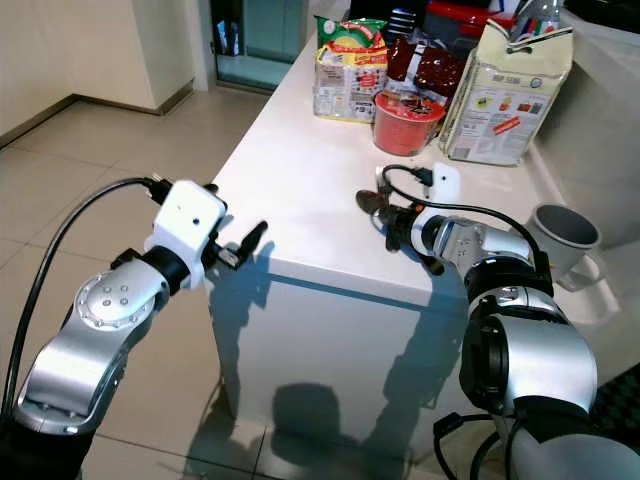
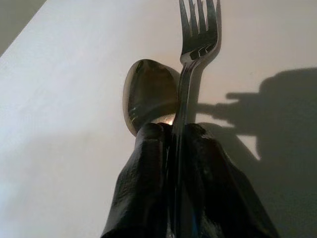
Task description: Setting the table
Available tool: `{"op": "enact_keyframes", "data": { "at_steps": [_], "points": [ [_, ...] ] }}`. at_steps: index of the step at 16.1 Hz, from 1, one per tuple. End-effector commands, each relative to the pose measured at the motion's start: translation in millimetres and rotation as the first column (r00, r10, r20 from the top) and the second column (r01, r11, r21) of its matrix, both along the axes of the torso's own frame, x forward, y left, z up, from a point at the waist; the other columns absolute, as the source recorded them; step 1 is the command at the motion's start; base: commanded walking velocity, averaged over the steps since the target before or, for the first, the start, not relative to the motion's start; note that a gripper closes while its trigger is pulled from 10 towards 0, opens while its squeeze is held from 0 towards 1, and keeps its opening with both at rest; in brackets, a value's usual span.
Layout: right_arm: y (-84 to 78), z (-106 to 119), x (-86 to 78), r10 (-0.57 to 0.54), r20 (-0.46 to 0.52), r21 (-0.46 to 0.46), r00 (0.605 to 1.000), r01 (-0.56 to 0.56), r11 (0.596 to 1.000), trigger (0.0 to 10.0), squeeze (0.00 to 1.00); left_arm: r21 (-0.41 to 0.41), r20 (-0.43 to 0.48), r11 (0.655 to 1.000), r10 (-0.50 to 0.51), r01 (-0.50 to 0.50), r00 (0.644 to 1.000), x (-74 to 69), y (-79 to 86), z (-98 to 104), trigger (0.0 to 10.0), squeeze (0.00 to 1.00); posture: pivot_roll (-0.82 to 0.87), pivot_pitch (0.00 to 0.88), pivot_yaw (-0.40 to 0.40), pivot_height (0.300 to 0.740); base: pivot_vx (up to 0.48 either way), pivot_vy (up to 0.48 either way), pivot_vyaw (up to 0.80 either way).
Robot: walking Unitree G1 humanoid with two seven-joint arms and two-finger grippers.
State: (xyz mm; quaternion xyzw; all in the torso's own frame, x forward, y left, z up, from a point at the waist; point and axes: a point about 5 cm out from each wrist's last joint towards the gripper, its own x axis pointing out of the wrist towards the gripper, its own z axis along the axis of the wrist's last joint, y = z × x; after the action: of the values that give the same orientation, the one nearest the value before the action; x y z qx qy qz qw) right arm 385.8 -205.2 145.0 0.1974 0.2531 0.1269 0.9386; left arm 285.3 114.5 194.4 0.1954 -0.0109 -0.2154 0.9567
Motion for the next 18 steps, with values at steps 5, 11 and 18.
{"op": "enact_keyframes", "data": {
  "at_steps": [5,11,18],
  "points": [
    [-22.1,28,5.7,-0.084,0.151,0.099,0.985,0.069,0.993,0.0,0.0,-0.004,0.044,0.998,0.064,-0.063,0.997,7.2,5.5,7,10.0,0.0,0.04,0.0,-0.088,0.74,0.0,0.0,0.0],
    [-24.3,64,9.0,-0.034,0.33,0.205,0.943,-0.036,0.978,0.0,0.0,-0.015,0.082,0.996,0.094,-0.093,0.992,11.4,7.5,12,10.0,0.0,0.04,0.0,-0.086,0.74,0.0,0.0,0.0],
    [-28.5,81,-7.9,-0.151,0.35,0.583,0.924,-0.089,0.807,0.0,0.0,-0.11,0.112,0.977,0.194,-0.182,0.975,13.1,11.7,15,10.0,0.0,0.06,0.0,-0.102,0.74,0.0,0.0,0.0]
  ]
}}
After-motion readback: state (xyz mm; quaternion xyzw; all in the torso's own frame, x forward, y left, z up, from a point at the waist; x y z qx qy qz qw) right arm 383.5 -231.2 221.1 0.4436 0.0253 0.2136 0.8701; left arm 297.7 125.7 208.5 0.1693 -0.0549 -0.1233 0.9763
